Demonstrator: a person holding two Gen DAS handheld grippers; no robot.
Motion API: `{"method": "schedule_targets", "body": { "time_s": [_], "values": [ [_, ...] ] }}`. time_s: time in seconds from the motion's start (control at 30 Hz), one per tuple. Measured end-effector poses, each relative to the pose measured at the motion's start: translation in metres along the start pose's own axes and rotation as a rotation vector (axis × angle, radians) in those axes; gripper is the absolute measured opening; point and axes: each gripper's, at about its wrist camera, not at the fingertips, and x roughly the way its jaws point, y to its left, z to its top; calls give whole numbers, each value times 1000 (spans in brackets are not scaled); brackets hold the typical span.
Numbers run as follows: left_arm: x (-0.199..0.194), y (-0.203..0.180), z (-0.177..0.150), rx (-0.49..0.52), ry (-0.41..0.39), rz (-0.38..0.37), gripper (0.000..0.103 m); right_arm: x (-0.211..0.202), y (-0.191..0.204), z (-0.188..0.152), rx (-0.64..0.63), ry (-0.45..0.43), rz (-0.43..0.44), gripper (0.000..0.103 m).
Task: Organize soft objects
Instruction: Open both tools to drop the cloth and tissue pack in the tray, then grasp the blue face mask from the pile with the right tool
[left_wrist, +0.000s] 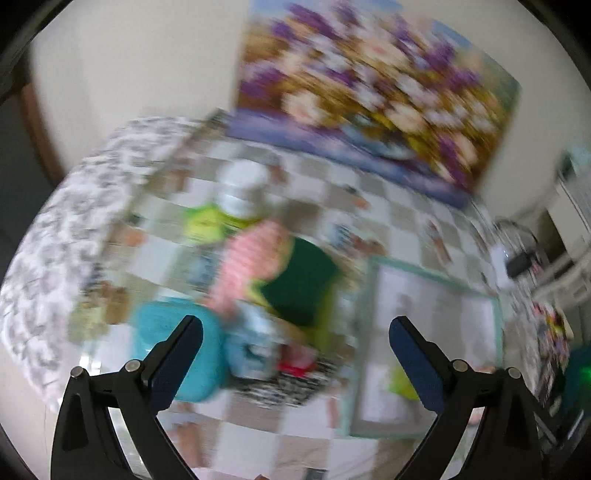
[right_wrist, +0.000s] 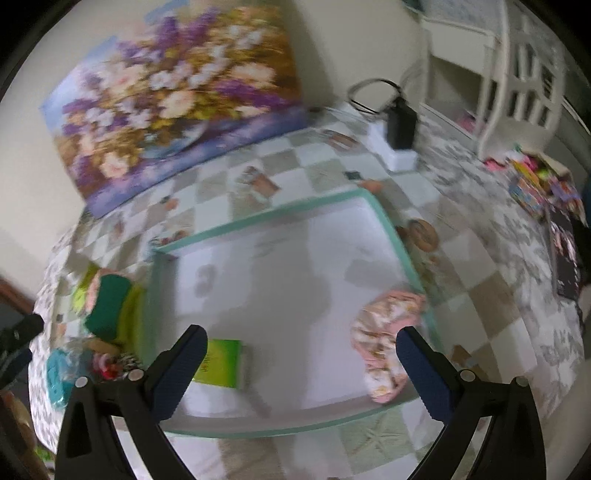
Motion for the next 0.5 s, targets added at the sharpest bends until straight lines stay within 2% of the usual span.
{"method": "schedule_targets", "body": {
  "time_s": [0.27, 0.4, 0.5],
  "values": [
    [-10, 92, 14, -171, -25, 192, 101, -9, 47, -7, -91, -28, 113, 103],
    [-2, 125, 13, -253, 12, 184, 101, -7, 69, -11, -112, -11, 189, 103],
    [6, 134, 12, -274, 44, 185, 101, -3, 92, -15, -138, 10, 233, 103]
  ]
}}
